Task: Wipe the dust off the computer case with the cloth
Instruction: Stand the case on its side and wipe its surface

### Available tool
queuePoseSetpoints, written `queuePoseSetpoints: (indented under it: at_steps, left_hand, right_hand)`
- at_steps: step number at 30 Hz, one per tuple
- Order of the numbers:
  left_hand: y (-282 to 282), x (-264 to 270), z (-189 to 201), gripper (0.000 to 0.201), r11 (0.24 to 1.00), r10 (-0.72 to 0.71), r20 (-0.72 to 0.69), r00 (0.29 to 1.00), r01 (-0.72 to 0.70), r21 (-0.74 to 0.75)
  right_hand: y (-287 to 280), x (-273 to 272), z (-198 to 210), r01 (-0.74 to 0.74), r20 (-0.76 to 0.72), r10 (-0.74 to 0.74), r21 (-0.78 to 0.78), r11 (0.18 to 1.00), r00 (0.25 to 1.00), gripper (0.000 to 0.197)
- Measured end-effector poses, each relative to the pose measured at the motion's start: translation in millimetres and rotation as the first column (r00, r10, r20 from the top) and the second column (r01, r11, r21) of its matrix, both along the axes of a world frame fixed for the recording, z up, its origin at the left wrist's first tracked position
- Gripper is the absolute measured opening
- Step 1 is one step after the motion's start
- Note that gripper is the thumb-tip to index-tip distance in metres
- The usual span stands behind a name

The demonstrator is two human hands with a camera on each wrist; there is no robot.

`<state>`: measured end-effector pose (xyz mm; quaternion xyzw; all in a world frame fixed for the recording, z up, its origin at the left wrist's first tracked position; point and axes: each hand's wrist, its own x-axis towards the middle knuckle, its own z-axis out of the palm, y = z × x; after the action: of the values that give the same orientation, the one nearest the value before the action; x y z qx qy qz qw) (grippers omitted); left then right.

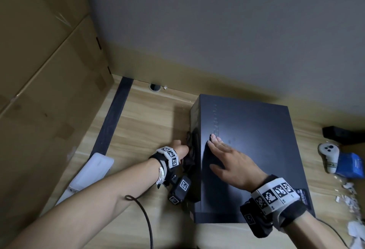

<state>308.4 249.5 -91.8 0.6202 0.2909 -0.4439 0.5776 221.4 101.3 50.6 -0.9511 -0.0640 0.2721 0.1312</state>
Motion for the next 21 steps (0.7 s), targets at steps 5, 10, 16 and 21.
queuePoseSetpoints:
  at_steps: [5, 10, 16, 21]
  left_hand:
    - [15, -51, -11, 0.019, 0.997, -0.08, -0.024, 0.997, 0.08, -0.002]
    - [20, -56, 34, 0.027, 0.992, -0.103, 0.01, 0.995, 0.104, -0.072]
    - [11, -29, 78, 0.038, 0.992, -0.037, 0.142, 0.989, 0.054, -0.114]
    - [-1, -13, 70, 0.026, 0.991, 0.053, 0.16, 0.986, -0.032, -0.133]
  right_hand:
    - [1, 1, 1, 0.005, 0.002, -0.005, -0.011, 1.0, 1.0, 0.074]
    - [2, 1, 1, 0.0, -0.014, 0.0, -0.026, 1.0, 1.0, 0.074]
    - [1, 2, 2, 0.004, -0.009, -0.005, -0.04, 0.999, 1.0, 0.075]
    - [1, 2, 1, 0.007, -0.007, -0.007, -0.042, 0.999, 1.0, 0.077]
